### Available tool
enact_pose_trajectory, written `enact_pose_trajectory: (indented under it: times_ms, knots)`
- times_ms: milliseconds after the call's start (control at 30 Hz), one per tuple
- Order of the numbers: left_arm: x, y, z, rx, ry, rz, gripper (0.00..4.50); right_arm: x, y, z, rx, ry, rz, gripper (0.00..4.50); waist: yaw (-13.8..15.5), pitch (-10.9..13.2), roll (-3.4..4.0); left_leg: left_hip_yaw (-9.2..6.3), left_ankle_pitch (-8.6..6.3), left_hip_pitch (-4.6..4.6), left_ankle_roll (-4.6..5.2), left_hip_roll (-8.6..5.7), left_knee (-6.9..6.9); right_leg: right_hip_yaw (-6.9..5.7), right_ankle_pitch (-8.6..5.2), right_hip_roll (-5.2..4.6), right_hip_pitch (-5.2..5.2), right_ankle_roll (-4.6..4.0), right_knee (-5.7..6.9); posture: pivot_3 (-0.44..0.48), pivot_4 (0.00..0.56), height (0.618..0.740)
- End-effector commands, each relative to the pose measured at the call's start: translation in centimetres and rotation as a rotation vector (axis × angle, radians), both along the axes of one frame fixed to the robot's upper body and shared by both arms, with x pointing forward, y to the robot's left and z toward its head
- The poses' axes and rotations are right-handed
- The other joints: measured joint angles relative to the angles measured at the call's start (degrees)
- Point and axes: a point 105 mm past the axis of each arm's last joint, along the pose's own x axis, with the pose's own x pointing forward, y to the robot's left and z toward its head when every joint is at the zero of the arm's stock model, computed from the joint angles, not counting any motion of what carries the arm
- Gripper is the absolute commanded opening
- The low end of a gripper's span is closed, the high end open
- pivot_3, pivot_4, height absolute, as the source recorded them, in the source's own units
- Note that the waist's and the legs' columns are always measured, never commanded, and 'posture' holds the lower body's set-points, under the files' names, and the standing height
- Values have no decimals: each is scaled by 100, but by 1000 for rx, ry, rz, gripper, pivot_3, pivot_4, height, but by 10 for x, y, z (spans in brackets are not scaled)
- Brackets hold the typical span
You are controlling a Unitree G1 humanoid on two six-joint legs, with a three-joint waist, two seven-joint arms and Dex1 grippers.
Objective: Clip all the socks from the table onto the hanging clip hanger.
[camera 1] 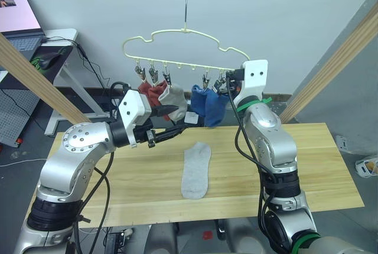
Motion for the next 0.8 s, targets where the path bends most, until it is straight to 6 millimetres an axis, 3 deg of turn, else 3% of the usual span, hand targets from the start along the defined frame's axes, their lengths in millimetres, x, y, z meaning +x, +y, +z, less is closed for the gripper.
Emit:
enact_pose_trajectory:
  times_ms: [33,167,400,633,800]
  knots:
    - [-3,1,9,-13,-34,3,2903,-3,0,18,11,-72,-3,14,0,0,0,0,0,0,0,0,0,0,0,0,0,0,0,-93,205,738]
    - [1,5,5,-16,-18,60,2903,-4,-1,21,6,-82,-4,14,0,0,0,0,0,0,0,0,0,0,0,0,0,0,0,-96,208,738]
    - [7,14,-27,-8,51,228,4471,-4,-3,28,-3,-97,-7,0,-11,1,0,1,0,1,0,4,-1,3,0,0,-1,0,-1,-111,227,738]
    - [-3,-13,-97,-1,216,345,4471,-5,-6,28,-12,-90,-16,0,-8,1,1,3,0,0,1,6,-2,7,0,-8,0,0,-4,-132,254,738]
    - [2,-35,-130,-11,297,400,4471,-6,-7,28,-18,-85,-15,0,-9,2,3,2,1,2,4,3,-1,6,0,-6,0,0,-2,-142,265,738]
